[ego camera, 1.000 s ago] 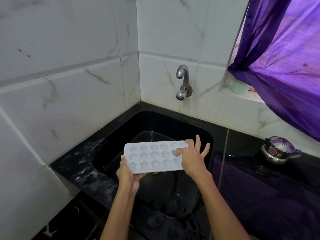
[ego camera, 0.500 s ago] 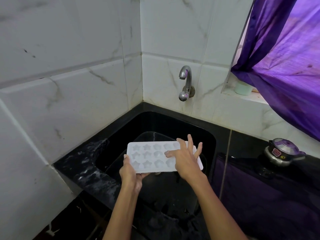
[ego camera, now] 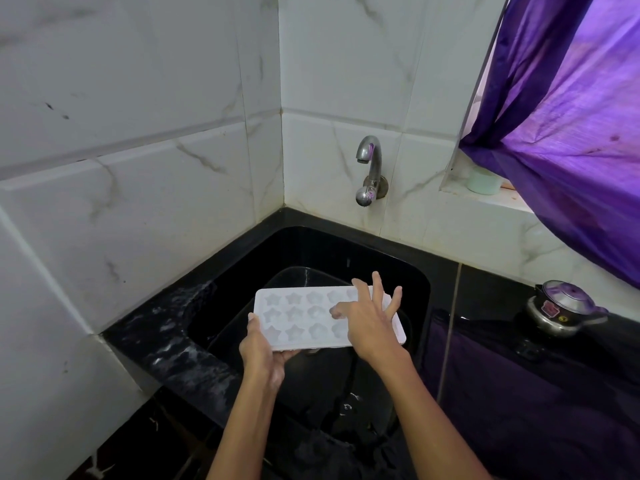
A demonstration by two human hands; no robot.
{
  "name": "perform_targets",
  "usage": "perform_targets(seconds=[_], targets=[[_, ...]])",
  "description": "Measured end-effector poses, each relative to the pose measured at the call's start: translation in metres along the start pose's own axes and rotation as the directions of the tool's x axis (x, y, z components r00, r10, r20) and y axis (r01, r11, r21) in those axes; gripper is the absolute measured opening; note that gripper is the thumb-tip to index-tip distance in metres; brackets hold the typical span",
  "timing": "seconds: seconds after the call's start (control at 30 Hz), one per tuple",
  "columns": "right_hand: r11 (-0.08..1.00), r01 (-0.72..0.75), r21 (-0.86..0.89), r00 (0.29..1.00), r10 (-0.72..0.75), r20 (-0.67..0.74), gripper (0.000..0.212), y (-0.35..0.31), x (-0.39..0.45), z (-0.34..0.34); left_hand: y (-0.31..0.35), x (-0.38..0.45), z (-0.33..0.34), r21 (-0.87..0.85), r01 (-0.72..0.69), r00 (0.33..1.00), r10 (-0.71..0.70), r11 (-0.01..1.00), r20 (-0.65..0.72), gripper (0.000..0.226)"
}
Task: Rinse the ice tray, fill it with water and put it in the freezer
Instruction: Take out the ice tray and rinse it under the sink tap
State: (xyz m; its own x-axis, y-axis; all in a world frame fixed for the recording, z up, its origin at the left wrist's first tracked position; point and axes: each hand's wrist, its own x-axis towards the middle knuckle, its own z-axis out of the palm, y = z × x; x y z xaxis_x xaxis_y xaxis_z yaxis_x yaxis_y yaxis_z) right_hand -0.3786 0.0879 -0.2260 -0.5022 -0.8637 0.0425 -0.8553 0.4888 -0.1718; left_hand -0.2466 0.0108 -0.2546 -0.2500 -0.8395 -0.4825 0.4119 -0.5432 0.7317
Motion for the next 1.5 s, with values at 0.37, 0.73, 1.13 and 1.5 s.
perform_targets(seconds=[0.37, 0.73, 1.13, 1.5], targets=[[1.000, -0.010, -0.010, 1.000, 0.010, 0.010, 0.080, 0.004, 0.001, -0.001, 0.001, 0.000, 0.000, 0.004, -0.004, 1.000, 0.004, 1.000, 0.002, 0.038], [1.000, 0.000, 0.002, 1.000, 0.000, 0.015, 0.077, 0.001, -0.001, 0.001, 0.002, 0.000, -0.001, -0.001, 0.001, 1.000, -0.001, 1.000, -0.001, 0.037], [0.997, 0.038, 0.065, 0.996, -0.033, -0.077, 0.058, -0.013, 0.001, -0.010, 0.002, -0.003, 0.002, 0.010, -0.007, 1.000, 0.007, 1.000, -0.011, 0.037], [0.995, 0.097, -0.010, 0.995, -0.097, 0.007, 0.067, -0.024, 0.002, -0.005, 0.003, -0.006, 0.004, 0.022, -0.005, 1.000, 0.005, 1.000, -0.011, 0.039]])
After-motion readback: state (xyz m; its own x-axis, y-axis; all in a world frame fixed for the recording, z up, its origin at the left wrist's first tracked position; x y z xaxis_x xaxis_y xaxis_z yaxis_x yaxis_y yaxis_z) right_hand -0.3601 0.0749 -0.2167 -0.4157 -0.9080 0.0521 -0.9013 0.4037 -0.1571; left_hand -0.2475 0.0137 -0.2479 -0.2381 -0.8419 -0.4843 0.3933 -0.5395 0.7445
